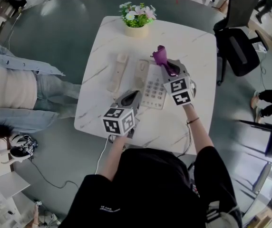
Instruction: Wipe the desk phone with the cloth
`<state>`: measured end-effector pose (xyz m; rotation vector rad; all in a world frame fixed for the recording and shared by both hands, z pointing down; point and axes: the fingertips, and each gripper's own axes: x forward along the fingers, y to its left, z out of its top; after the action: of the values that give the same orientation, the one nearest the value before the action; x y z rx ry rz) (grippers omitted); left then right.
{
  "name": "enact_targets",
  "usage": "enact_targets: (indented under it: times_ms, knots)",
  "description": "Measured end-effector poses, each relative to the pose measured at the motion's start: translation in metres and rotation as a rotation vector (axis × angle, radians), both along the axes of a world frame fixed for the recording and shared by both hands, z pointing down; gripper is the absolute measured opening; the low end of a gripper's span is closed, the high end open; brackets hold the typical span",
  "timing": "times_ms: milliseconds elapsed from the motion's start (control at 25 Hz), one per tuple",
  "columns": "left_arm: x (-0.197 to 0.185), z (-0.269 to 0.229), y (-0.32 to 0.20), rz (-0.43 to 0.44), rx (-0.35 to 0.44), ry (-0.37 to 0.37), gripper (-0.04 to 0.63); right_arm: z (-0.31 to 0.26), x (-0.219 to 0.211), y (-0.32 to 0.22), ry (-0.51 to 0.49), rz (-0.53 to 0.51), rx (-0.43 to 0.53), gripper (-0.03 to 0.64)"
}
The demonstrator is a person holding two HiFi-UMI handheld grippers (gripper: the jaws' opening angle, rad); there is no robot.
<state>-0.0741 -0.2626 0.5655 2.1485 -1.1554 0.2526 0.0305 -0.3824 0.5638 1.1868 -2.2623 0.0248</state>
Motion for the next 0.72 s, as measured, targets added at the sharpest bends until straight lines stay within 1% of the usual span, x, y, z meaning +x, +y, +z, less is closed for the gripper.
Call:
enact_targets:
  times_ms: [400, 720]
  knots:
    - [-0.002, 0.012, 0.012, -0.002, -0.033, -0.010, -0.002, 0.005, -0.010, 0.016, 0.002, -0.042, -0.028, 0.034]
    - [-0.006, 0.014, 0.019, -0.008, -0.035, -0.011, -0.002, 0.009, -0.015, 0.030, 0.007, -0.060, -0.047, 0.034]
